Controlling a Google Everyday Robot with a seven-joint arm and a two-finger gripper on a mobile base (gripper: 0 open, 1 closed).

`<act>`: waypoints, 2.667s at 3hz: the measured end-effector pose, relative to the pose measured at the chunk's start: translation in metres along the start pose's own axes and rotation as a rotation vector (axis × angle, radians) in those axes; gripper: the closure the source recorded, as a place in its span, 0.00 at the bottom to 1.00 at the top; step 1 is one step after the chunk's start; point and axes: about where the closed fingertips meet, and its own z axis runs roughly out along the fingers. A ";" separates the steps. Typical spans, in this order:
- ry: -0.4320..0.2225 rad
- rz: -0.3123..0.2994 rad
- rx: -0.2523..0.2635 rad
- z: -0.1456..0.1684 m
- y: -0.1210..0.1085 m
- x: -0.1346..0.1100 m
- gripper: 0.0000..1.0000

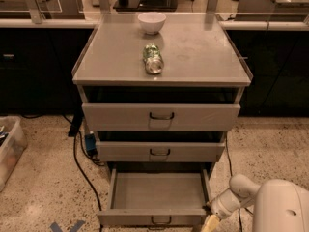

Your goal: Open bottom drawer

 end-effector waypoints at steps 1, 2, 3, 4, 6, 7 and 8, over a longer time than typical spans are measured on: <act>0.094 0.015 0.024 0.004 0.023 0.019 0.00; 0.128 0.064 0.038 -0.003 0.040 0.041 0.00; 0.128 0.064 0.038 -0.003 0.041 0.040 0.00; 0.132 0.051 0.030 0.001 0.042 0.034 0.00; 0.206 -0.042 -0.049 0.038 0.057 0.000 0.00; 0.206 -0.042 -0.050 0.038 0.057 0.001 0.00; 0.205 -0.031 -0.059 0.038 0.061 0.006 0.00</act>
Offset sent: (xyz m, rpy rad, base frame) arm -0.1611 -0.0559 0.0069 -0.2644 0.1872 -0.1151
